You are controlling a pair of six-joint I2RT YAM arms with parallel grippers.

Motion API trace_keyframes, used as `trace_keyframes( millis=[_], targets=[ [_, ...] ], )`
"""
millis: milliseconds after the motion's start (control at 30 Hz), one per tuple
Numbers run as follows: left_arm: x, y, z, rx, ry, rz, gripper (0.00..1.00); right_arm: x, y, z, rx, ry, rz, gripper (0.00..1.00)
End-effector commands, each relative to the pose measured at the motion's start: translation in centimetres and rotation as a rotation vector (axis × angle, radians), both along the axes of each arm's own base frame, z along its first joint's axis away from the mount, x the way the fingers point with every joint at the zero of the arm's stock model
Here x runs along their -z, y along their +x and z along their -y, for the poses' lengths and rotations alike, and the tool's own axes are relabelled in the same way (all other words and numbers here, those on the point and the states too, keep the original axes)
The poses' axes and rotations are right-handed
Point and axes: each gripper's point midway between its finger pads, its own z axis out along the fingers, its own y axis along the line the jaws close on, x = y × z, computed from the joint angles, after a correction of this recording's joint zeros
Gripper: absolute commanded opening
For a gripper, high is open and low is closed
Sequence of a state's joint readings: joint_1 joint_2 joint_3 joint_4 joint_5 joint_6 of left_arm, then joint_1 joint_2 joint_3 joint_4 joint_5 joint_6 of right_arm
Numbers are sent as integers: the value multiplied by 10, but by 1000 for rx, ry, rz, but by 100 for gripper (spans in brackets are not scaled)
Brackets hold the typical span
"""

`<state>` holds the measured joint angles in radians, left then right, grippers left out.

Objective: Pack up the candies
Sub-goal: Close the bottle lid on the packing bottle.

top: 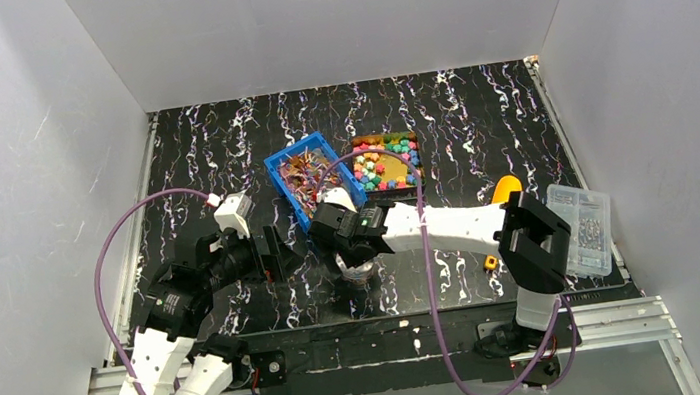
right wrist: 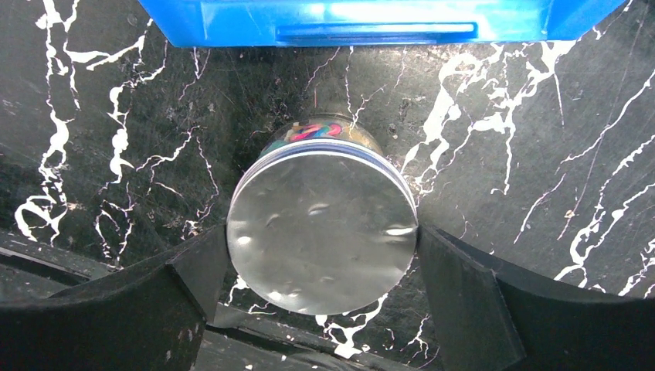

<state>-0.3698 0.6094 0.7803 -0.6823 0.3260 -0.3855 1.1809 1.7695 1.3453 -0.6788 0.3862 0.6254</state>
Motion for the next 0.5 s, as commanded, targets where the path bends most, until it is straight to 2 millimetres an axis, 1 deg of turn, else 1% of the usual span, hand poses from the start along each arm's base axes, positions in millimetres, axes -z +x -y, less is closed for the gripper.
trace_keyframes(
  millis=[0, 167, 467],
  targets=[
    [-6, -2, 0, 8, -4, 10, 99, 4, -3, -4, -5, -12, -10, 99],
    [-6, -2, 0, 8, -4, 9, 99, 0, -3, -4, -4, -7, -3, 98],
    [-6, -2, 1, 10, -5, 6, 99, -14, -5, -6, -5, 16, 10, 98]
  ],
)
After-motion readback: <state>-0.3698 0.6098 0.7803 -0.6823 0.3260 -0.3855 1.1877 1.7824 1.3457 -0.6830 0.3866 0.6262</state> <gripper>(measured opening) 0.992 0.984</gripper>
